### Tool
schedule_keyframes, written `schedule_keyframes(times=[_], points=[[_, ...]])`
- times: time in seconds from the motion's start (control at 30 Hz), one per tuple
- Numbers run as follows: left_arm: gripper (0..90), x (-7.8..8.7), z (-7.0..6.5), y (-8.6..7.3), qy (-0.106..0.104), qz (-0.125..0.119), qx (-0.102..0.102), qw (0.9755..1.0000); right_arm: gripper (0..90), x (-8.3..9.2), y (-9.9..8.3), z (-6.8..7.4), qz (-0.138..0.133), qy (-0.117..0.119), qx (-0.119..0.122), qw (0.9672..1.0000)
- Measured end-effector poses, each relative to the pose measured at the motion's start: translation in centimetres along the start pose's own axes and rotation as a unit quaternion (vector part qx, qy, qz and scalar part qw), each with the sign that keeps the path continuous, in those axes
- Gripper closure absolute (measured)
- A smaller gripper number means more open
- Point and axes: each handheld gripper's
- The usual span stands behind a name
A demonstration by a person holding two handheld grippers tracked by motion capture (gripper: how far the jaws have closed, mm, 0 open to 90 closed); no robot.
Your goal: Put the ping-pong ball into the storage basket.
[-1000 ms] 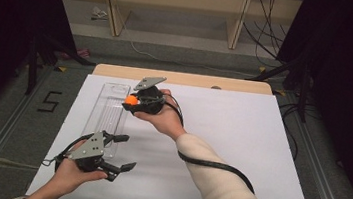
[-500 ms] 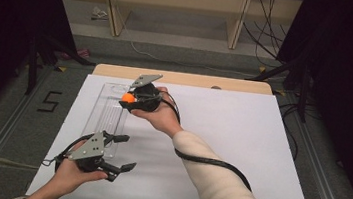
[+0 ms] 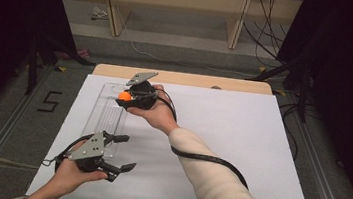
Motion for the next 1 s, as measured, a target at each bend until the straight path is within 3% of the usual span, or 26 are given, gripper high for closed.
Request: schedule_keyframes(times=[1.0], points=[[16.0,0.0,0.0,0.0,-0.001,0.003,0.000,1.0000,51.3,-1.1,0.3,0.3,0.005,0.006,0.003,1.0000]])
Point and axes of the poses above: each handheld gripper's, and its own axes: x roughly backward along the jaws, y roughly out of its top, z roughly to its left, and after that the axes turned 12 degrees about -z, right-handed
